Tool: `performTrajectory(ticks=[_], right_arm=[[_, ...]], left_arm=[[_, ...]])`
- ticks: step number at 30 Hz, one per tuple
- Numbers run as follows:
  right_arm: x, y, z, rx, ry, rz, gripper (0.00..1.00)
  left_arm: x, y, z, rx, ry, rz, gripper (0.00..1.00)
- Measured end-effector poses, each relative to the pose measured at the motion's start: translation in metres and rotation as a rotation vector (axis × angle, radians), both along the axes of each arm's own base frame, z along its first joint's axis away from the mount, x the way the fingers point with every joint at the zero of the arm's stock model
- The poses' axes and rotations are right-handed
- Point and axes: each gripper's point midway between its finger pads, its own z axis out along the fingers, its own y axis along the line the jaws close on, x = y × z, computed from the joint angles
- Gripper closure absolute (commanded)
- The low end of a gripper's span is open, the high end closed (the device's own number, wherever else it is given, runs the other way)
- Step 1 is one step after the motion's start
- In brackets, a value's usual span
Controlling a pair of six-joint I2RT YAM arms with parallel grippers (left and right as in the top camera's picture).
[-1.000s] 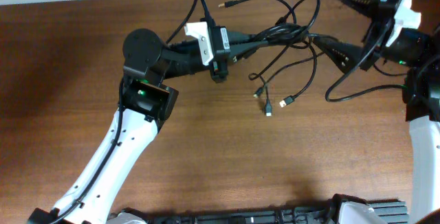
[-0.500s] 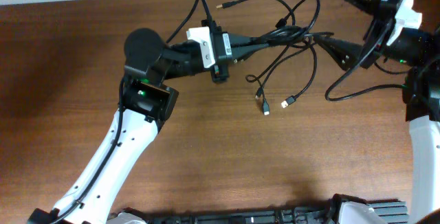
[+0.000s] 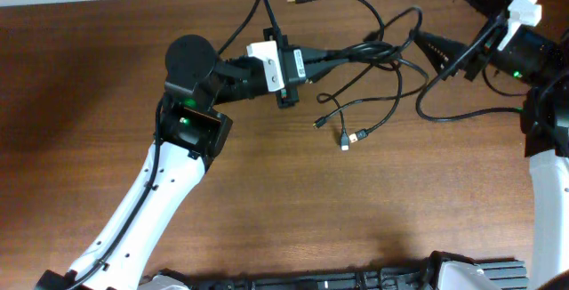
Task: Untangle cables
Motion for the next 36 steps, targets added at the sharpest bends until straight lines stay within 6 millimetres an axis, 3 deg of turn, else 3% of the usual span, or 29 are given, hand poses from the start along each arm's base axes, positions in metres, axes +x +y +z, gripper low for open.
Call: performTrajectory(ticks=[5,17,24,36], right_arm=[[-0.004,0.017,-0.012,0.016,0.073,0.038,0.07],[-0.004,0.017,-0.018,0.022,0.108,0.036,0.07],[-0.003,0.017,-0.009,0.010,0.053,0.037,0.07],[-0.019,0.030,0.000,0.015,0.007,0.160,0.08]], left_arm=[[0.001,-0.003,0.002,-0.008,0.000,0.015,1.00],[0.035,0.005,0.006,-0.051,0.048,0.217,1.00],[0.017,-0.001,0.003,-0.027,0.040,0.105,1.00],[0.004,-0.008,0.002,-0.018,0.039,0.046,1.00]])
